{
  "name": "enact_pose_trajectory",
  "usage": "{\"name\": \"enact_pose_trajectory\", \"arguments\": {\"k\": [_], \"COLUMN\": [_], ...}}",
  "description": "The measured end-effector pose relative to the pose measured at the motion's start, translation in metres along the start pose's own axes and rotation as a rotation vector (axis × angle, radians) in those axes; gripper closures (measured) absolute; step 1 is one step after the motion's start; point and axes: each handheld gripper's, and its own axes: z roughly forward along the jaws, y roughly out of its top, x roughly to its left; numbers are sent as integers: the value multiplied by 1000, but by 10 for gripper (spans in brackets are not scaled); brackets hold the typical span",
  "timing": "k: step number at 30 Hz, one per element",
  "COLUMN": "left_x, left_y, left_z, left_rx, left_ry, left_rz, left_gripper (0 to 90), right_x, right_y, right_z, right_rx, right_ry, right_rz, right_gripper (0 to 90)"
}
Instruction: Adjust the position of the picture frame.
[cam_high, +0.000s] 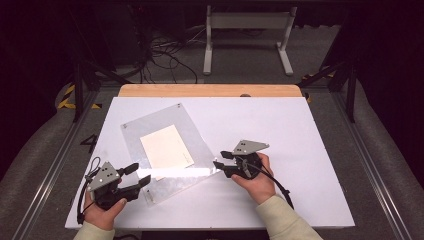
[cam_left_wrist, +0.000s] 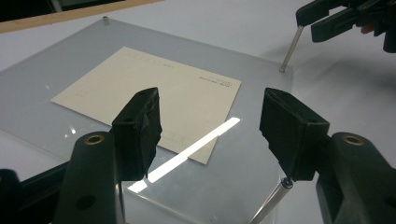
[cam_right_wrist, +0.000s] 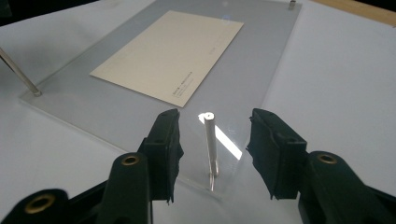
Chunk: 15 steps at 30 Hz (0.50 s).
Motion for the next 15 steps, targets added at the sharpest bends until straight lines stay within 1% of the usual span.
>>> {"name": "enact_pose_trajectory", "arguments": {"k": [4, 6, 9, 11, 13, 15], "left_x": [1, 1, 1, 1, 1, 1], "left_y": [0, 0, -1, -1, 0, -1], "left_z": [1, 2, 2, 3, 3, 4], "left_rx": [1, 4, 7, 6, 10, 12], "left_ry": [4, 5, 2, 3, 5, 4], "left_rz": [-3, 2, -2, 0, 7, 6], "left_gripper": [382, 379, 377, 376, 375, 374], "right_x": [3, 5, 6, 6, 6, 6], "right_y": [0, -1, -2, -2, -2, -3], "right_z": [14, 20, 26, 29, 31, 34], "right_rx": [30, 45, 60, 66, 72, 80], "right_ry": [4, 4, -9, -14, -3, -9], "right_rz": [-8, -12, -22, -32, -30, -36], "right_gripper": [533, 539, 568, 612, 661, 684]}}
